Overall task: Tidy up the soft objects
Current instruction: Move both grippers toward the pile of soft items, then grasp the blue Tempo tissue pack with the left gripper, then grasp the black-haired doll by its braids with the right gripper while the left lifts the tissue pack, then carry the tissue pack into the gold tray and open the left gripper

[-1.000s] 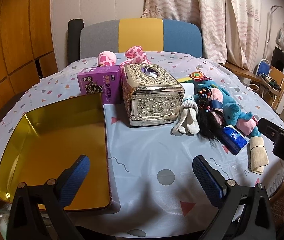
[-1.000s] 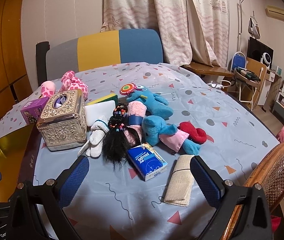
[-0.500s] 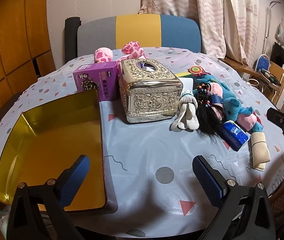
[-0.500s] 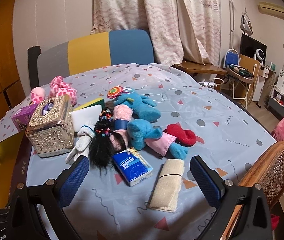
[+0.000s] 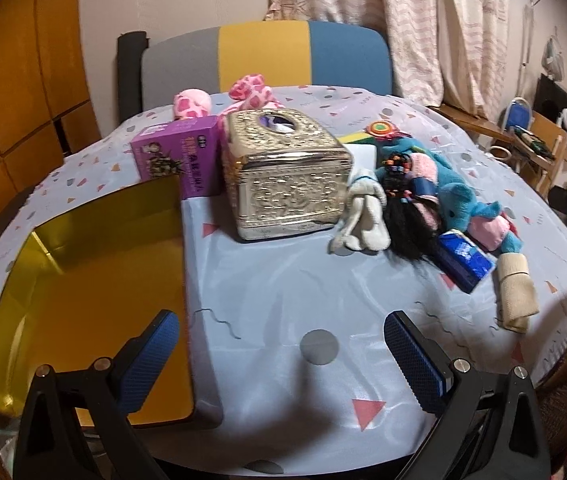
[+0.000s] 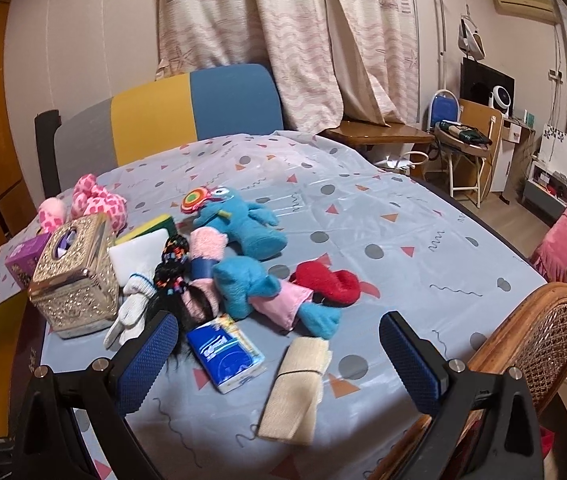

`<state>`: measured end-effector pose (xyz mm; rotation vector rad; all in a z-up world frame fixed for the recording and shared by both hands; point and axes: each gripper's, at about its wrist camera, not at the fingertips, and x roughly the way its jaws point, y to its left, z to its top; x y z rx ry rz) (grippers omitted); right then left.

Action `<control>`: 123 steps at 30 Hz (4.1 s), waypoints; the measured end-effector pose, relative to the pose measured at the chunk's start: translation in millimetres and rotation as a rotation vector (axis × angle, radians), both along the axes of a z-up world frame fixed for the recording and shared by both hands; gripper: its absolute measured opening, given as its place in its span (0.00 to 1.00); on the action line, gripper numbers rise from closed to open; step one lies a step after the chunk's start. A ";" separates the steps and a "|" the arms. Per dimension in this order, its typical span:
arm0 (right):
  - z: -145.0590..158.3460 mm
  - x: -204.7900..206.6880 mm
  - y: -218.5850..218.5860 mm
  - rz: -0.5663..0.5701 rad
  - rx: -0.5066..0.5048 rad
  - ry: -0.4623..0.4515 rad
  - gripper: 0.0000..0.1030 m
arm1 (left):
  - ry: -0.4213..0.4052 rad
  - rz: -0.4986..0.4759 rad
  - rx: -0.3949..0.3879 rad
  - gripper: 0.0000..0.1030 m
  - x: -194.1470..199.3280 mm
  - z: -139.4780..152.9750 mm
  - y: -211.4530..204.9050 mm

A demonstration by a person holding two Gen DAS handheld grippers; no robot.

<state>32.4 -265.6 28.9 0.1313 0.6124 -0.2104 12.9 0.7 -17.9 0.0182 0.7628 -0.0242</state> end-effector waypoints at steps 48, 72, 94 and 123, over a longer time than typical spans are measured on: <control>-5.9 2.1 -82.6 -0.063 0.093 0.048 1.00 | 0.335 -0.386 -0.114 0.65 133.1 -51.9 -171.5; -30.2 76.7 25.7 0.298 0.143 0.300 0.48 | 0.245 -0.407 -0.170 0.65 39.3 -56.4 -41.4; -106.1 193.3 120.9 0.555 -0.231 0.565 0.28 | 0.188 -0.415 -0.228 0.65 34.1 -60.7 -27.2; -112.5 134.6 80.6 0.600 -0.068 0.570 0.26 | 0.056 -0.359 -0.305 0.60 -0.2 22.0 18.8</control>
